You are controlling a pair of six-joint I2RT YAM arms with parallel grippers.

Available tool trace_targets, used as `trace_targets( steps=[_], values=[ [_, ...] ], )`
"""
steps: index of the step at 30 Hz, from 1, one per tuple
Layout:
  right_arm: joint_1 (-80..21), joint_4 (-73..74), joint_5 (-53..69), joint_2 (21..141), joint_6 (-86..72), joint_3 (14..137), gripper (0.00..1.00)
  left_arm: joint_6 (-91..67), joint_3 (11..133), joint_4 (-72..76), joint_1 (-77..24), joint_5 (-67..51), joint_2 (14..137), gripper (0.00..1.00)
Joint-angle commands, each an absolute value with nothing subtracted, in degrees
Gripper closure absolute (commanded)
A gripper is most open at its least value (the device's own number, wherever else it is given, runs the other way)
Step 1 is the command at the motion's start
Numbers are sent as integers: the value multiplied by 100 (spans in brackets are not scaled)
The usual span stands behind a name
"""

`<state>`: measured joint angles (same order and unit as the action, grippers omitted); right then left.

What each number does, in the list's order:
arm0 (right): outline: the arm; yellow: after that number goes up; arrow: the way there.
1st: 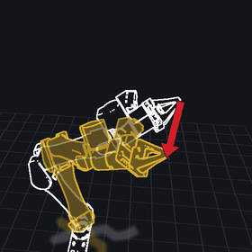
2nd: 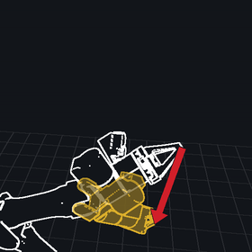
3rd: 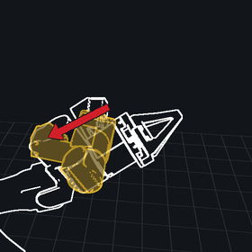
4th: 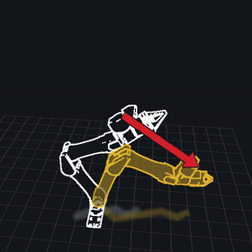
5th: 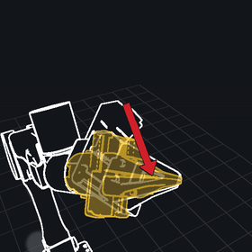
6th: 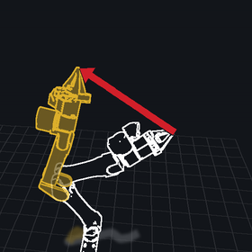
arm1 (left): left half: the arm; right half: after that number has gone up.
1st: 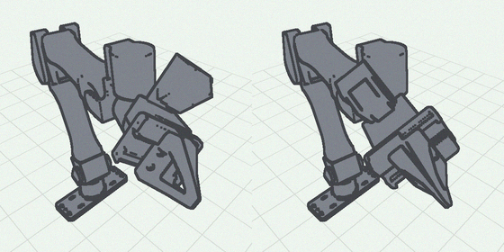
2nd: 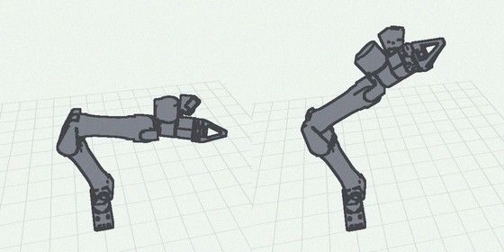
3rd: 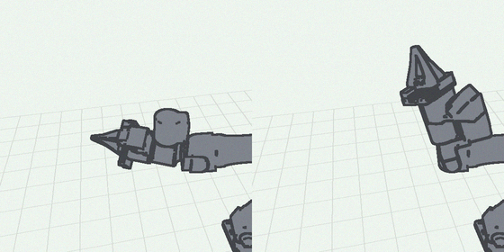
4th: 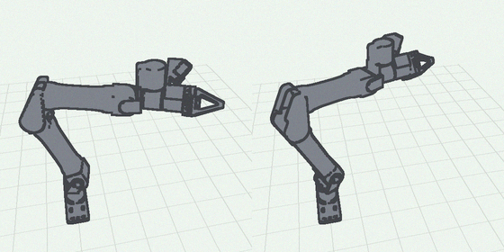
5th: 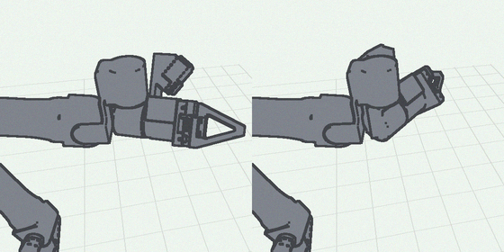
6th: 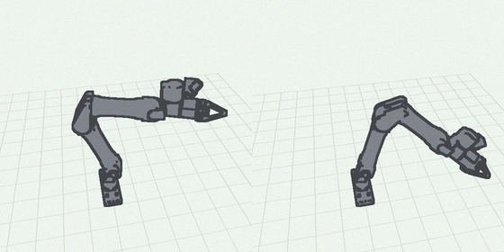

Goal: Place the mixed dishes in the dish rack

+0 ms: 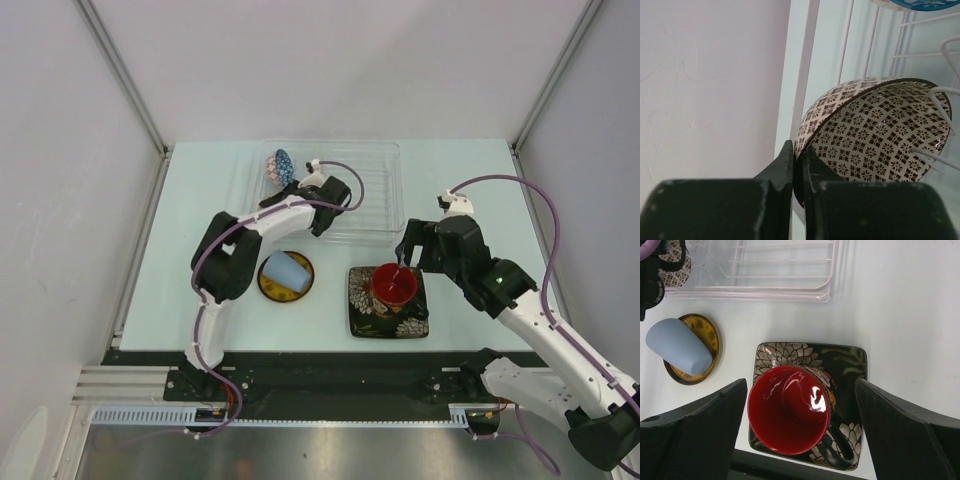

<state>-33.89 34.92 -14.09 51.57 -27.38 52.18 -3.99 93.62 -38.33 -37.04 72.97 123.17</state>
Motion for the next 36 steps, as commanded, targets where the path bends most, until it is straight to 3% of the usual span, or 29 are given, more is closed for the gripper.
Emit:
trace_targets(
  steps=[1,12,14,18,21,31,33,36],
  values=[
    [-3375,3401,-1433,5142,-2830,5212,5,-721,9106,-4939,-3683,6522,11971,100],
    [-3375,3454,-1468,5168,-2813,5221,4,-167,9421,-4711,-3639,5994,11645,100],
    [-3375,3472,-1494,5168,-2804,5221,3,-210,9492,-4772,-3647,6038,11619,93],
    [-3375,3516,-1547,5142,-2795,5221,3,-9,9396,-4579,-3647,5845,11514,94],
    [-3375,3507,-1547,5133,-2795,5212,2,-18,9404,-4570,-3647,5836,11540,90],
    [-3393,3524,-1529,5098,-2742,5203,1,351,9378,-4351,-3639,5344,11102,59],
    [-3393,3516,-1512,5098,-2742,5194,0,456,9230,-4098,-3639,5107,10760,28],
    [-3393,3481,-1485,5080,-2751,5151,0,589,9035,-3780,-3639,4834,10460,22]
  ],
)
